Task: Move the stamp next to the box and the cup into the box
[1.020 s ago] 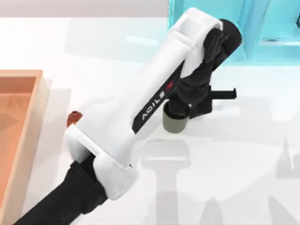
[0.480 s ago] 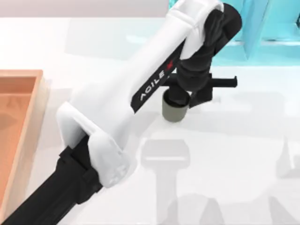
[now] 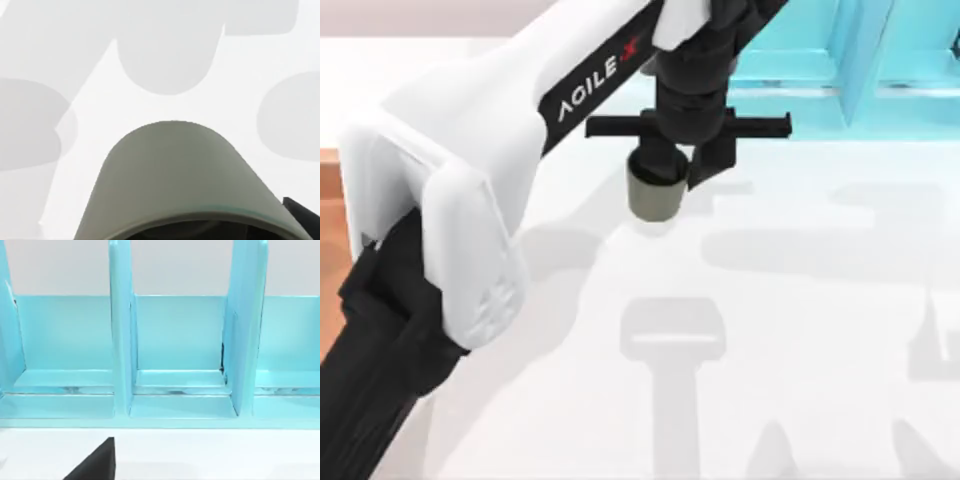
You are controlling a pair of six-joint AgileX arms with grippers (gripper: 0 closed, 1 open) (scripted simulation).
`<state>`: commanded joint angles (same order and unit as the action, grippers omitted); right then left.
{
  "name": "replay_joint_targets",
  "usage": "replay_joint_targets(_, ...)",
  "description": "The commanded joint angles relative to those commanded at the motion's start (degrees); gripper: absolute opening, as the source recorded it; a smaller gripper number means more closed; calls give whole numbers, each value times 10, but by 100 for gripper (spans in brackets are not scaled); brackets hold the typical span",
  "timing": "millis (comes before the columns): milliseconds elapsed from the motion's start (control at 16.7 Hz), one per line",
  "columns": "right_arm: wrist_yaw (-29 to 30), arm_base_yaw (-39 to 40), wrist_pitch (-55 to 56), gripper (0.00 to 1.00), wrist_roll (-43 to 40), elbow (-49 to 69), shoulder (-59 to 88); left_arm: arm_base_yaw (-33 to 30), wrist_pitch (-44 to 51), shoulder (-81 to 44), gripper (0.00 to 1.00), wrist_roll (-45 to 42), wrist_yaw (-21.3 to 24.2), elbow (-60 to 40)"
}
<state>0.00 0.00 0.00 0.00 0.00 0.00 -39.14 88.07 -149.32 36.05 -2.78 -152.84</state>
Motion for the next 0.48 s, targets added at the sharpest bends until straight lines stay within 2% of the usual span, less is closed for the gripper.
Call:
replay_joint_targets(240, 0, 0, 0, 100, 0, 0, 0, 21, -56, 108, 0, -17, 1, 163)
replay_joint_targets(480, 0, 0, 0, 100, 0, 0, 0, 36, -97, 187, 0, -30, 1, 282)
